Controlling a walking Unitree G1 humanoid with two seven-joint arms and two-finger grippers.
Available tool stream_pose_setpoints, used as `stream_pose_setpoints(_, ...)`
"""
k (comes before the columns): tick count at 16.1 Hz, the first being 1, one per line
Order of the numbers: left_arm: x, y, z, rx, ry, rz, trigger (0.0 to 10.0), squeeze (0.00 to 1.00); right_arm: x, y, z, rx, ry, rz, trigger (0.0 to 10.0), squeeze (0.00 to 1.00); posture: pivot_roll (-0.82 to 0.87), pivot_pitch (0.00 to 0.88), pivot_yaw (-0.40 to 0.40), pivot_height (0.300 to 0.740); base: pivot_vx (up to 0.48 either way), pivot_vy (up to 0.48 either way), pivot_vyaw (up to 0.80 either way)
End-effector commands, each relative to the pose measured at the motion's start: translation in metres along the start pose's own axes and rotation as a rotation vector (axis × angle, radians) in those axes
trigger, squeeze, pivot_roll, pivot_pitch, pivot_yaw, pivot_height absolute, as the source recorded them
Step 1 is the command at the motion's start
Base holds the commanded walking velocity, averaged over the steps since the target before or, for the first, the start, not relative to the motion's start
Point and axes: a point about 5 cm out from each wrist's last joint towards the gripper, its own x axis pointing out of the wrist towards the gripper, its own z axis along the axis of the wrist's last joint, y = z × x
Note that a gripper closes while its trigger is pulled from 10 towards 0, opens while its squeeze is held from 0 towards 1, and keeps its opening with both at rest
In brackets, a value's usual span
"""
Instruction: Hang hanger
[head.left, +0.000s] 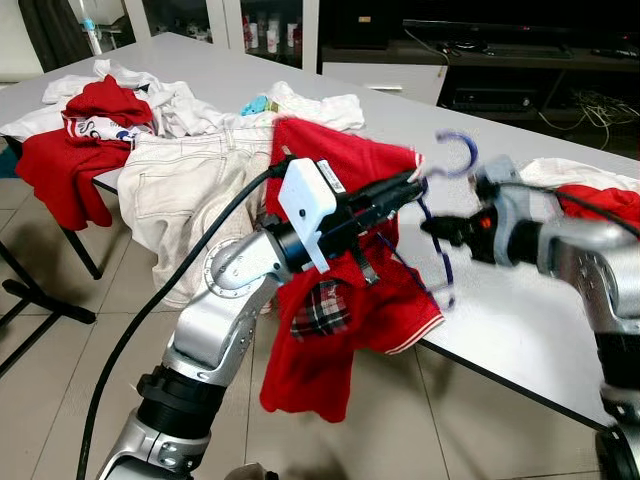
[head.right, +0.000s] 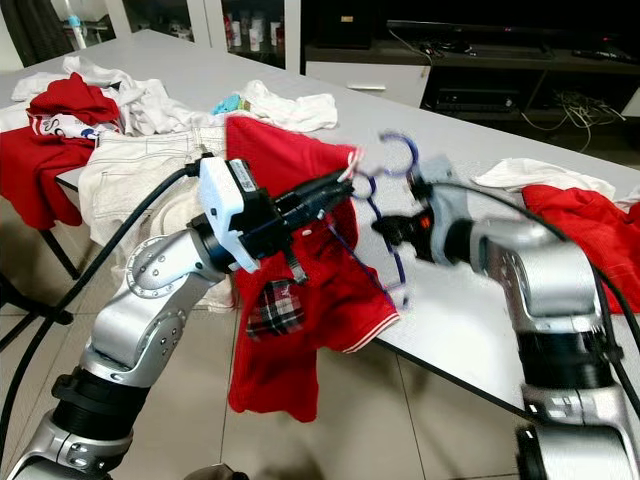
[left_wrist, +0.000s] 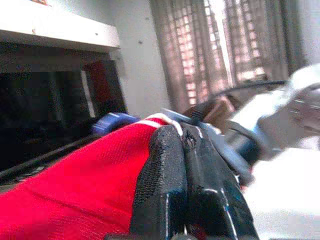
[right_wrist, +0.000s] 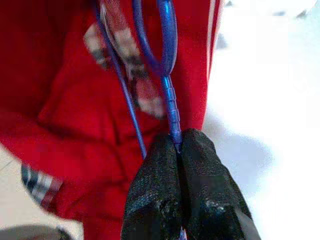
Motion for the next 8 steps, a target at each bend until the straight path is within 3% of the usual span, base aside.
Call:
stream_pose_setpoints(1,0.008,-0.011,0.004,-0.012,-0.024,-0.080,0.0,0.00,-0.005,-0.005,0.014,0.003,-0.073,-0.028,10.0,0.00,-0.06,0.000,-0.025,0.740,0.000,0.000,0.00)
stream_pose_setpoints(5,0.008,-0.012,0.004,-0.016,-0.024,-0.086,0.0,0.00,-0.005,-0.006,0.015,0.003,-0.081,-0.032,10.0,0.00,-0.06,0.000,-0.025,0.740,0.000,0.000,0.00)
stream_pose_setpoints(8,0.013,-0.024,-0.004,-0.075,-0.013,-0.167,0.0,0.00,-0.003,-0.006,0.032,0.005,-0.181,-0.063,10.0,0.00,-0.06,0.000,-0.017,0.740,0.000,0.000,0.00)
